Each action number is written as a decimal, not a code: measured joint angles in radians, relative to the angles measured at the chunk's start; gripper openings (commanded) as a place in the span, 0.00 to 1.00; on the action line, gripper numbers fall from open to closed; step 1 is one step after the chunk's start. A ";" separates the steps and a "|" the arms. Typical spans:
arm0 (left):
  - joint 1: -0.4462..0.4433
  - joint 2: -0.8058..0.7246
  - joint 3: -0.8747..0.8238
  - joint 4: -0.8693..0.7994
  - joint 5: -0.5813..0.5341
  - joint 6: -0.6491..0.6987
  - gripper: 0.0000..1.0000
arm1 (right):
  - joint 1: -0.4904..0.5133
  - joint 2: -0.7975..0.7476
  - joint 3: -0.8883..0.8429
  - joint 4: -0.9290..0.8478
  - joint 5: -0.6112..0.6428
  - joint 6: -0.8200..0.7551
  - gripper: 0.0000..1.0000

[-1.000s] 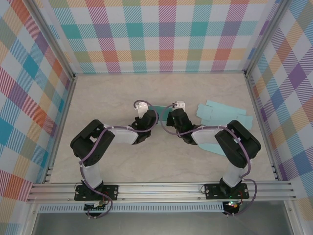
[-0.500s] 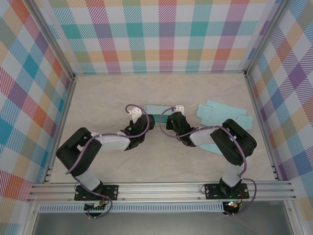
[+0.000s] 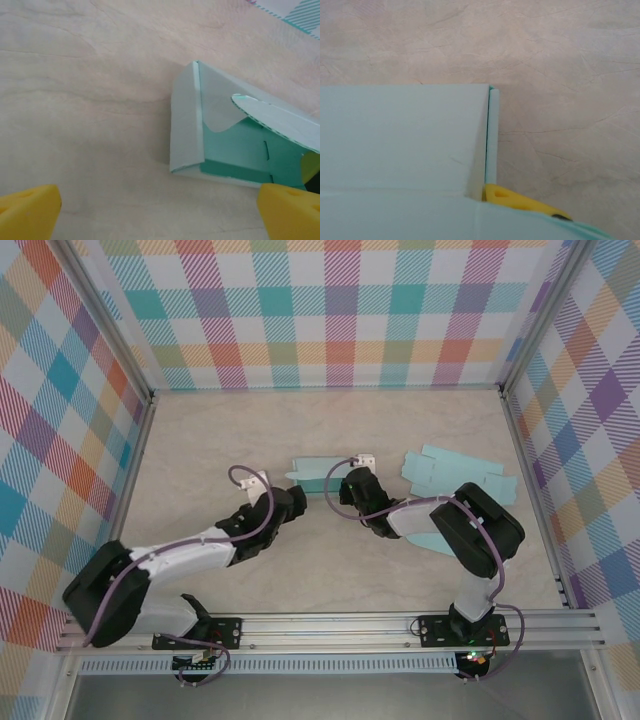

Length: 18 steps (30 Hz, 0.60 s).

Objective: Fold the paper box

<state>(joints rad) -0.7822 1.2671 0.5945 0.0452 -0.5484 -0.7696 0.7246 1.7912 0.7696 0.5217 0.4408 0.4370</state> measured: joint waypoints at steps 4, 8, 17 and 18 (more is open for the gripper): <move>-0.002 -0.186 -0.035 -0.174 -0.022 -0.039 1.00 | 0.009 -0.011 0.004 -0.024 -0.012 0.000 0.25; -0.002 -0.350 -0.035 -0.315 -0.063 -0.045 1.00 | 0.023 -0.038 0.004 -0.073 -0.023 -0.003 0.39; 0.002 -0.410 0.068 -0.436 -0.098 0.069 1.00 | 0.055 -0.159 0.003 -0.243 -0.042 -0.009 0.66; 0.005 -0.395 0.086 -0.435 -0.096 0.088 1.00 | 0.057 -0.181 0.001 -0.263 -0.048 -0.008 0.69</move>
<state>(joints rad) -0.7769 0.8719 0.6804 -0.3897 -0.6445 -0.6819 0.7815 1.6104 0.7708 0.2584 0.3927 0.4286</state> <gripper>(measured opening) 0.997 0.641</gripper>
